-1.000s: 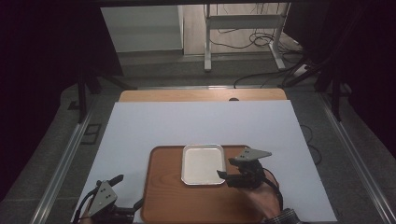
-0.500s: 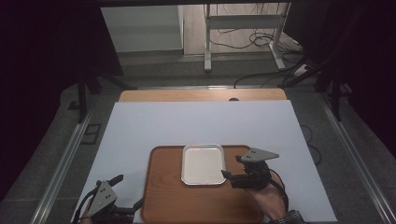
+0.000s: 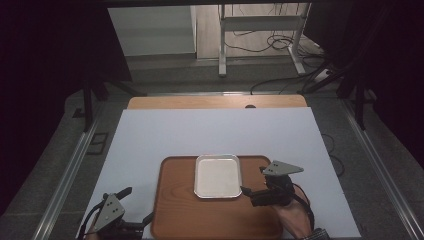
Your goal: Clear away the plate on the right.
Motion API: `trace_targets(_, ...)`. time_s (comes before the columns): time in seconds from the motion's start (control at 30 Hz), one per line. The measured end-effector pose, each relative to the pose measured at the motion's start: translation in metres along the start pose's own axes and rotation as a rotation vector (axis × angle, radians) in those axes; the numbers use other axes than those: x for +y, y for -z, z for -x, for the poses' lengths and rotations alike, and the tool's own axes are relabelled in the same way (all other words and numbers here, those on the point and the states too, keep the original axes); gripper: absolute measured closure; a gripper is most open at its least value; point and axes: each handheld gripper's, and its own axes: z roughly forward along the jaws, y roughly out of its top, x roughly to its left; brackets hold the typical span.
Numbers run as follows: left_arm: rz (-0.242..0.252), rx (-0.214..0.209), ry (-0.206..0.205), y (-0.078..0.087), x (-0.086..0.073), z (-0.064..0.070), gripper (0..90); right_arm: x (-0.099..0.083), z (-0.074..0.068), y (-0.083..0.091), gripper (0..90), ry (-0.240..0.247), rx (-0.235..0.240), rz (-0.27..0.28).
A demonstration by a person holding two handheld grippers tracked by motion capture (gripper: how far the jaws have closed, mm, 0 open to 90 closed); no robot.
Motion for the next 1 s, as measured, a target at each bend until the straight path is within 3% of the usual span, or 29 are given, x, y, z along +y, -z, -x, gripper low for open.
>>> trace_targets(0.4,0.003,0.0,0.006,0.0,0.0,-0.001,0.3,-0.005,0.003,0.01,2.9,0.022,-0.019,-0.013)
trace_targets(0.63,0.002,0.001,0.006,0.0,0.0,0.0,0.3,-0.007,0.003,0.015,0.2,0.026,-0.018,0.008)
trace_targets(1.0,0.001,0.002,0.001,0.0,0.0,0.0,0.3,-0.015,0.008,0.028,0.0,-0.003,-0.037,0.01)
